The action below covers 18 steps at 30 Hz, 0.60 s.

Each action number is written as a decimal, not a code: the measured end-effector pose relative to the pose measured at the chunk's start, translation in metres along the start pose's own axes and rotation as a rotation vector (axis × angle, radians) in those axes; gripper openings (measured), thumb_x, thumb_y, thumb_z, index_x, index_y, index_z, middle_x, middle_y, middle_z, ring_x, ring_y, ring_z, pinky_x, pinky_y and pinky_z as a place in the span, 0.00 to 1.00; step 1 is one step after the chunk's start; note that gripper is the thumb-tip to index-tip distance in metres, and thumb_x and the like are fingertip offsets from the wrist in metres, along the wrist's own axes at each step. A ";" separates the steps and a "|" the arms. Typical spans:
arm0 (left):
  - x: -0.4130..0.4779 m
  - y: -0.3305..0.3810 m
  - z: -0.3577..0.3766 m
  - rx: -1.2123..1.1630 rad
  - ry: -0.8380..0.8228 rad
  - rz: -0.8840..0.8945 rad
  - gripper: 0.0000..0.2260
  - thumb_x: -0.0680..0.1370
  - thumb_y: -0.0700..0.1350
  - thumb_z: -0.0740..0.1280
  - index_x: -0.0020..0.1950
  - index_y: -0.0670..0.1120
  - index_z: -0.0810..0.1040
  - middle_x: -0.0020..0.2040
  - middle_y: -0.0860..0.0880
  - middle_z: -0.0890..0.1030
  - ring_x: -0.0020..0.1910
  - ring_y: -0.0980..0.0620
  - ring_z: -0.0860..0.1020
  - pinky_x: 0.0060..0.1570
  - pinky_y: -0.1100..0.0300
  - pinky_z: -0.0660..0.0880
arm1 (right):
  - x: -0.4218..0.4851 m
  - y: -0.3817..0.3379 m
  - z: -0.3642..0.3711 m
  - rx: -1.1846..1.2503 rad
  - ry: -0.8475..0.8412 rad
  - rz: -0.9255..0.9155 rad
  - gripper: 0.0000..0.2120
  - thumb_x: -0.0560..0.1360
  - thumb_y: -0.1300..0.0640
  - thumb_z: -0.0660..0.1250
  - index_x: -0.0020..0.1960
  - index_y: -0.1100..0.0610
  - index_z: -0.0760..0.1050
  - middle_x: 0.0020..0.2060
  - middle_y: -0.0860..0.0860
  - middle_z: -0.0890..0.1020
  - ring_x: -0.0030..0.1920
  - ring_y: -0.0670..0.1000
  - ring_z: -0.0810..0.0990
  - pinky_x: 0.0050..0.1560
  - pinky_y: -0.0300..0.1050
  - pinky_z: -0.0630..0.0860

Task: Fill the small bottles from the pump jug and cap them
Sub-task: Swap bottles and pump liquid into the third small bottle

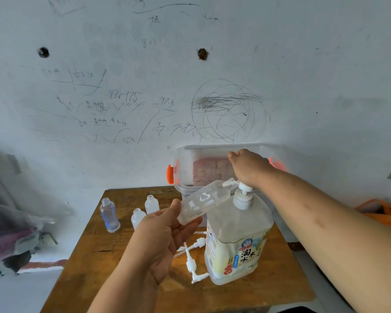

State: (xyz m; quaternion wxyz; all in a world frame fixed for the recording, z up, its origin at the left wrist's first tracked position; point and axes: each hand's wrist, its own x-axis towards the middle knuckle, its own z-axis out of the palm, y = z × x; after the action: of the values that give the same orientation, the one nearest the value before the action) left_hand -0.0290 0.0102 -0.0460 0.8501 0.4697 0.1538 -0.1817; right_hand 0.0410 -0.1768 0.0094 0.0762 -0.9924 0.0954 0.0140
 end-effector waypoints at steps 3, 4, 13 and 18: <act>0.004 -0.001 -0.001 0.014 0.005 -0.009 0.11 0.79 0.43 0.65 0.53 0.35 0.76 0.44 0.37 0.85 0.42 0.42 0.86 0.40 0.54 0.82 | 0.003 0.003 0.007 -0.009 0.023 0.008 0.17 0.79 0.63 0.51 0.68 0.59 0.62 0.60 0.59 0.69 0.60 0.61 0.72 0.56 0.52 0.68; 0.005 -0.002 -0.002 0.021 0.010 -0.012 0.11 0.79 0.43 0.65 0.53 0.35 0.76 0.44 0.37 0.85 0.42 0.42 0.86 0.40 0.54 0.82 | 0.002 0.003 0.009 -0.022 0.028 0.006 0.17 0.79 0.63 0.51 0.67 0.59 0.62 0.60 0.59 0.70 0.61 0.61 0.72 0.58 0.52 0.68; -0.003 -0.003 -0.001 0.021 0.014 -0.008 0.10 0.80 0.42 0.64 0.52 0.34 0.76 0.42 0.36 0.85 0.40 0.42 0.86 0.40 0.53 0.82 | -0.019 -0.002 -0.001 0.060 -0.009 -0.006 0.18 0.83 0.59 0.46 0.71 0.57 0.62 0.64 0.61 0.70 0.64 0.63 0.69 0.66 0.56 0.66; -0.005 0.003 0.002 0.019 0.028 -0.008 0.09 0.78 0.42 0.66 0.53 0.37 0.76 0.46 0.36 0.85 0.42 0.40 0.85 0.41 0.51 0.82 | -0.019 -0.006 -0.018 0.042 0.027 -0.033 0.18 0.83 0.58 0.45 0.71 0.55 0.61 0.64 0.60 0.70 0.64 0.62 0.69 0.66 0.54 0.65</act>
State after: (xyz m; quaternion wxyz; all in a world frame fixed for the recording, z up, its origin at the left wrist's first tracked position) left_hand -0.0318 0.0111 -0.0406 0.8427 0.4796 0.1657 -0.1801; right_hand 0.0240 -0.1704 0.0286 0.0962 -0.9921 0.0800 -0.0029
